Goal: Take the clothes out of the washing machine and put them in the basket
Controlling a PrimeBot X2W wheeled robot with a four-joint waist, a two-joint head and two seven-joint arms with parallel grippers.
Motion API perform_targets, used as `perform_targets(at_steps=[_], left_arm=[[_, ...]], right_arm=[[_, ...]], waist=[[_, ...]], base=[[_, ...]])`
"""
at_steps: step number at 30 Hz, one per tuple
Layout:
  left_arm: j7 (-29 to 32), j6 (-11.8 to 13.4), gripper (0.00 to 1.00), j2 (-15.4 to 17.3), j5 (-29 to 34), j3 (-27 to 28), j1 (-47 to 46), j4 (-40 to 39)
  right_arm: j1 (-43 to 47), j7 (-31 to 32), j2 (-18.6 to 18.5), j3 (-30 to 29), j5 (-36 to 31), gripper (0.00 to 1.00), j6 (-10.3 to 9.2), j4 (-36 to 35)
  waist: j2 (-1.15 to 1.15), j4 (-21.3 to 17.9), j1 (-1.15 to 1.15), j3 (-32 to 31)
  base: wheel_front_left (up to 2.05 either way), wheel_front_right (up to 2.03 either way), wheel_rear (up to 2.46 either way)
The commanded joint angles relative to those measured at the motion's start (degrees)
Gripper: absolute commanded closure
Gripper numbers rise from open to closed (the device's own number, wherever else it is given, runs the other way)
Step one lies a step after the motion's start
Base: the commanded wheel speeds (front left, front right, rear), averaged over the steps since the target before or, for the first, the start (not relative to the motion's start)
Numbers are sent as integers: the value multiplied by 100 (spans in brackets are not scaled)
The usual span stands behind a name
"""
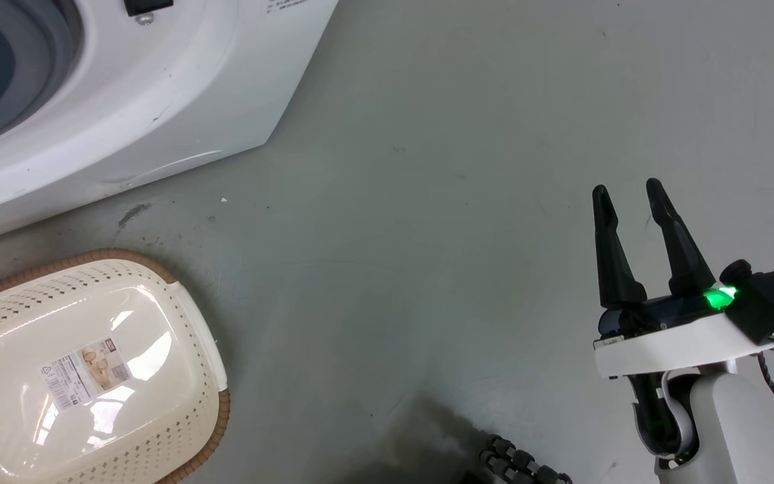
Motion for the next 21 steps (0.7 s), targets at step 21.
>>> perform_targets(at_steps=[21], left_arm=[[-1452,807,100,46,-69,290,768,-1135]], right_arm=[[-74,-11,5,-213,-99,0,-2,-30]], waist=[[0,193,0,-388]], base=[[0,0,0]])
